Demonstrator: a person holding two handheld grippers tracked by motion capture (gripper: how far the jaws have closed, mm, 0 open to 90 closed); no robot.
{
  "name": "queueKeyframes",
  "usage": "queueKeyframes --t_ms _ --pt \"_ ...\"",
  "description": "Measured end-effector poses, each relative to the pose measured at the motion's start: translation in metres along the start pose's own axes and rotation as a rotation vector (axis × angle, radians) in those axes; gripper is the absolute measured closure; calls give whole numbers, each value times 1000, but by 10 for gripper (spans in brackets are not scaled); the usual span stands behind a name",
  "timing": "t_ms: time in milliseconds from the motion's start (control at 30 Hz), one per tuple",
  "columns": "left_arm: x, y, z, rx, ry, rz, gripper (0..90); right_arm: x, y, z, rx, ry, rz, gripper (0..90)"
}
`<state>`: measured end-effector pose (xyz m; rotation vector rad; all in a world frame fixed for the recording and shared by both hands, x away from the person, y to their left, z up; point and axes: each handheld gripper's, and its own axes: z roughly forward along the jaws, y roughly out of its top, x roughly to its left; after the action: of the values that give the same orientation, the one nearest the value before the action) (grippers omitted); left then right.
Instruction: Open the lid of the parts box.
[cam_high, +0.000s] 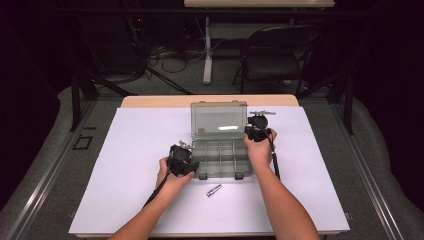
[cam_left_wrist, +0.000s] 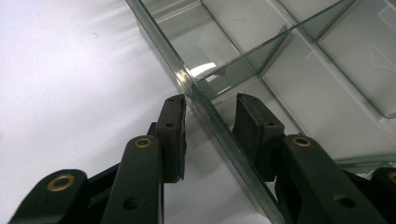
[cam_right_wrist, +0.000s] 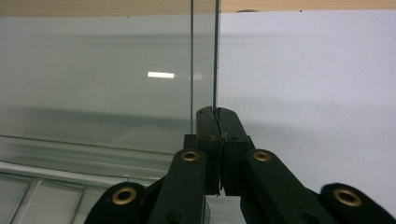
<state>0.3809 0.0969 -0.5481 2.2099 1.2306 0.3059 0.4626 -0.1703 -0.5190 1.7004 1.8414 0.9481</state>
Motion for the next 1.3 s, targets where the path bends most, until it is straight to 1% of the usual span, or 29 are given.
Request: queueKeyframes --t_ms 567,700,1033,1300 --pt "0 0 0 0 0 0 636 -1 -1 6 8 -3 3 894" --pt "0 0 0 1 0 -1 636 -1 -1 7 12 -4 11 894" --pt "0 0 0 0 0 -2 636 -2 -3 11 21 -5 8 895" --pt "0 0 0 0 0 -2 636 -2 -4 13 30 -6 16 895"
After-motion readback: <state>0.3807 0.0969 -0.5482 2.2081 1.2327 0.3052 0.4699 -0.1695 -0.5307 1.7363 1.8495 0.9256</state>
